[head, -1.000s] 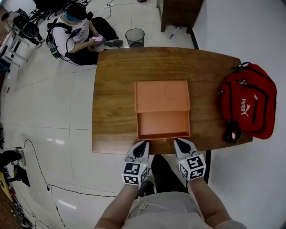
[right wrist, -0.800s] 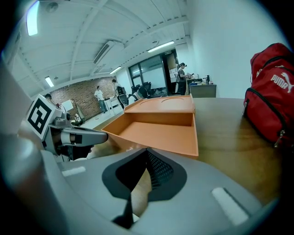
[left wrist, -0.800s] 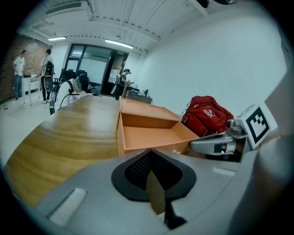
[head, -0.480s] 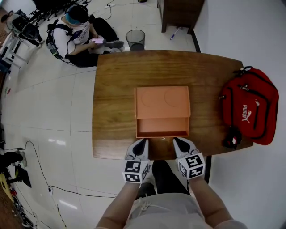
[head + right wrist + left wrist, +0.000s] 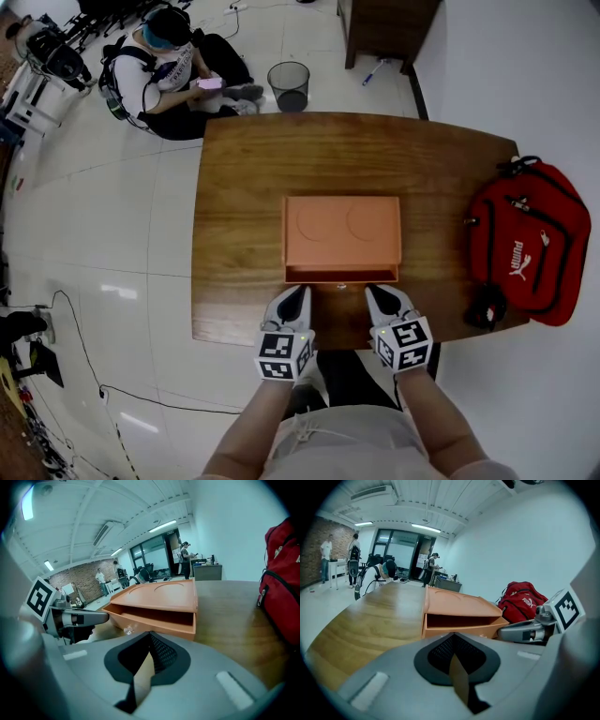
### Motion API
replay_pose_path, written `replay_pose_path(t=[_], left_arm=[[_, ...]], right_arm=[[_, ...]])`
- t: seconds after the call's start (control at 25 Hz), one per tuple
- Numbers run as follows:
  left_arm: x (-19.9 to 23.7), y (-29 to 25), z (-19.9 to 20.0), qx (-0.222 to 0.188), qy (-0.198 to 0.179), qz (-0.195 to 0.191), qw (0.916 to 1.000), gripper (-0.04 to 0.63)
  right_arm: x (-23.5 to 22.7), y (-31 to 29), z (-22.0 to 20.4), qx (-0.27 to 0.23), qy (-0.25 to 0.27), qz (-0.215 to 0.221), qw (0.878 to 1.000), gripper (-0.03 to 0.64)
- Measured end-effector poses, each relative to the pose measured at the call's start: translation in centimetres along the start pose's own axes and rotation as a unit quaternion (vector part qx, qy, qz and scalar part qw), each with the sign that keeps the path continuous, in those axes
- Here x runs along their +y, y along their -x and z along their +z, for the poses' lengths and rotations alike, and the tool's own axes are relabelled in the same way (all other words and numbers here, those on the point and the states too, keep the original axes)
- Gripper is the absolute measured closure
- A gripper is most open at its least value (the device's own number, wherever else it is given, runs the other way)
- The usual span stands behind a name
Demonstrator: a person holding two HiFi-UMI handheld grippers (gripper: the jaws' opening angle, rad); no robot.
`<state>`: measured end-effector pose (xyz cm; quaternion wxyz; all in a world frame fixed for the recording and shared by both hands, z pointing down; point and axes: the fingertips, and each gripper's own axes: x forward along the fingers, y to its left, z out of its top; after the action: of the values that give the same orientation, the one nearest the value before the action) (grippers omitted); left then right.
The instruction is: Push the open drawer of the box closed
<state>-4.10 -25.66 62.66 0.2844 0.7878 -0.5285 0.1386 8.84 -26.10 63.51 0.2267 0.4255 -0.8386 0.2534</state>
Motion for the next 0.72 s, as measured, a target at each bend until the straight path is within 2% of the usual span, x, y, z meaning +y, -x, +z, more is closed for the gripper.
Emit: replay_pose_path(t=[0.44,0.72], left_arm=[[0.9,-2.0,1.7,-0.016,0.007,0.006,0.9998,0.591],[1.0,-2.0,2.1,-0.013,-0.013,-0.009,0.9998,0.591]], right_arm=[[-1.9,-1.6,1.5,0.0,0.01,-0.001,1.0,0.614],[-2.7,-1.0,2.4,-0.016,-0.008,-0.022,1.0,0.614]])
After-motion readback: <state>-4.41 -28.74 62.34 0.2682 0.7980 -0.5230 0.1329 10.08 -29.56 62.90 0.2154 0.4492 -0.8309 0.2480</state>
